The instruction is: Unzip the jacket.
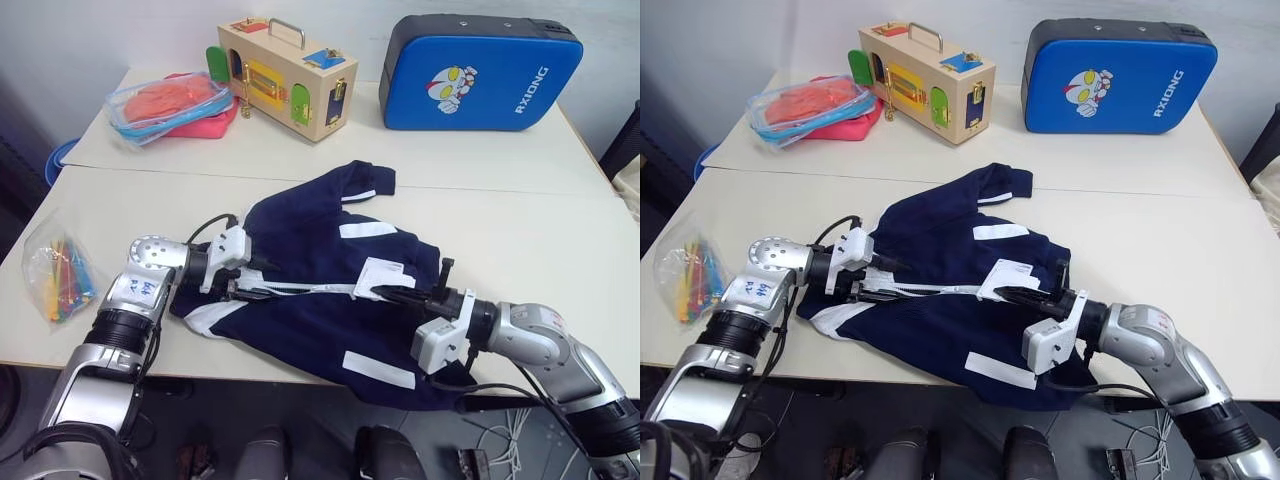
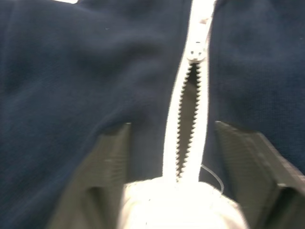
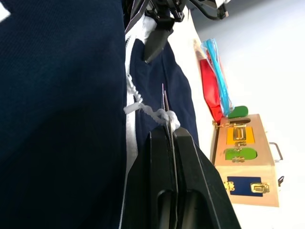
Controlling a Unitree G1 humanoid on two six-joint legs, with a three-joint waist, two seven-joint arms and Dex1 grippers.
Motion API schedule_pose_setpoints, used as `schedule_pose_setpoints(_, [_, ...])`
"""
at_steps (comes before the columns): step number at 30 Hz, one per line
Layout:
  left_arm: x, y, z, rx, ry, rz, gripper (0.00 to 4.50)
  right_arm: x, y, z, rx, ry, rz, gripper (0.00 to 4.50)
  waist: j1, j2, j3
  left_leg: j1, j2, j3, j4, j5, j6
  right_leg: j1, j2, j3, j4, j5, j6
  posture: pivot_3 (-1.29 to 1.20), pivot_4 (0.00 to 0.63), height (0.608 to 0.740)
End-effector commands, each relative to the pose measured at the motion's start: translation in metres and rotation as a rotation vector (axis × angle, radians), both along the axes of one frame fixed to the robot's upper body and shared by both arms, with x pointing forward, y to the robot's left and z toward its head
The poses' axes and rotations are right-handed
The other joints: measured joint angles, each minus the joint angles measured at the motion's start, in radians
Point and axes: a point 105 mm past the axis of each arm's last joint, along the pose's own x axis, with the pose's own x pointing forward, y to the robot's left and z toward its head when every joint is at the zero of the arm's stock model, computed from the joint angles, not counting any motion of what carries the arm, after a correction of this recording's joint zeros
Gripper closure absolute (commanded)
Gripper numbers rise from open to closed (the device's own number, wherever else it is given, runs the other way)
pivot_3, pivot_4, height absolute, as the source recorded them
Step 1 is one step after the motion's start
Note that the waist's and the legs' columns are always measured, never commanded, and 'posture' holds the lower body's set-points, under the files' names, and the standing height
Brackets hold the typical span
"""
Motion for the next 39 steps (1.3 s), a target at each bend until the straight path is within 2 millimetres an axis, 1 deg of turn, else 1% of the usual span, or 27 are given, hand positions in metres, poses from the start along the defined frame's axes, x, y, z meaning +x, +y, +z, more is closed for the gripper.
schedule_pose_setpoints(1, [0.003,0.003,-0.003,0.089,-0.056,-0.030,2.10,-0.003,-0.001,0.008,0.010,-0.014,0.008,4.50,0.001,0.000,0.000,0.000,0.000,0.000,0.000,0.000,0.000,0.000,0.000,0.000,0.000,0.000,0.000,0.00,0.150,0.740])
schedule_pose_setpoints(3, [0.005,0.006,-0.012,0.140,-0.070,-0.034,2.10,-0.003,0.000,0.011,0.007,-0.015,0.017,4.50,0.001,0.000,0.000,0.000,0.000,0.000,0.000,0.000,0.000,0.000,0.000,0.000,0.000,0.000,0.000,0.00,0.150,0.740])
schedule_pose_setpoints(5, [0.004,0.011,-0.023,0.204,-0.064,-0.052,2.10,-0.001,0.002,0.018,0.008,-0.026,0.024,4.50,0.001,0.000,0.000,0.000,0.000,0.000,0.000,0.000,0.000,0.000,0.000,0.000,0.000,0.000,0.000,0.00,0.150,0.740])
schedule_pose_setpoints(9, [0.002,0.024,-0.044,0.328,-0.060,-0.070,2.10,0.002,0.004,0.028,0.003,-0.045,0.032,4.50,-0.001,0.004,-0.004,0.003,0.000,0.001,0.000,0.000,0.000,0.003,0.000,0.001,0.001,0.000,0.000,0.00,0.150,0.740])
schedule_pose_setpoints(12, [0.005,0.027,-0.051,0.350,-0.053,-0.048,2.10,0.002,0.004,0.029,-0.015,-0.048,0.047,4.50,-0.001,0.007,-0.009,0.008,0.000,0.002,-0.001,0.000,0.000,0.006,0.000,0.002,0.001,0.000,0.000,0.00,0.150,0.740])
schedule_pose_setpoints(15, [0.003,0.030,-0.058,0.369,-0.030,-0.042,2.10,0.002,0.002,0.030,-0.024,-0.047,0.049,4.50,-0.003,0.011,-0.015,0.018,0.000,0.004,-0.004,0.000,0.000,0.015,0.000,0.002,-0.001,0.000,0.000,0.00,0.150,0.740])
schedule_pose_setpoints(19, [0.002,0.033,-0.063,0.353,-0.007,-0.017,2.10,0.004,-0.004,0.031,-0.033,-0.047,0.032,4.50,-0.005,0.015,-0.020,0.020,0.001,0.004,-0.004,0.000,0.000,0.016,0.000,0.003,-0.001,0.000,0.000,0.00,0.150,0.740])
schedule_pose_setpoints(24, [0.002,0.037,-0.066,0.346,-0.006,0.006,2.10,0.008,-0.017,0.025,-0.048,-0.022,-0.001,4.50,-0.007,0.016,-0.024,0.022,0.001,0.004,-0.004,0.000,0.000,0.018,0.000,0.004,-0.001,0.000,0.000,0.00,0.150,0.740])
schedule_pose_setpoints(30, [0.000,0.037,-0.063,0.306,-0.005,0.019,2.10,0.014,-0.032,0.016,-0.085,-0.010,-0.048,4.50,-0.010,0.017,-0.025,0.022,0.001,0.005,-0.004,0.000,0.000,0.018,0.000,0.004,-0.001,0.000,0.000,0.00,0.150,0.740])
schedule_pose_setpoints(34, [-0.002,0.040,-0.064,0.309,-0.008,0.017,2.10,0.020,-0.052,0.012,-0.119,-0.013,-0.106,4.50,-0.017,0.017,-0.025,0.023,0.001,0.005,-0.004,0.000,0.000,0.018,0.000,0.004,-0.001,0.000,0.000,0.00,0.150,0.740])
schedule_pose_setpoints(37, [-0.002,0.041,-0.063,0.303,-0.011,0.025,2.10,0.028,-0.070,0.015,-0.105,-0.013,-0.174,4.50,-0.025,0.018,-0.026,0.024,0.001,0.005,-0.005,0.000,0.000,0.019,0.000,0.005,-0.001,0.000,0.000,0.00,0.150,0.740])
schedule_pose_setpoints(39, [-0.002,0.041,-0.063,0.302,-0.013,0.026,2.10,0.030,-0.080,0.016,-0.114,-0.016,-0.203,4.50,-0.025,0.018,-0.026,0.028,0.001,0.006,-0.009,0.000,0.000,0.020,0.000,0.007,-0.002,0.000,0.000,0.00,0.150,0.740])
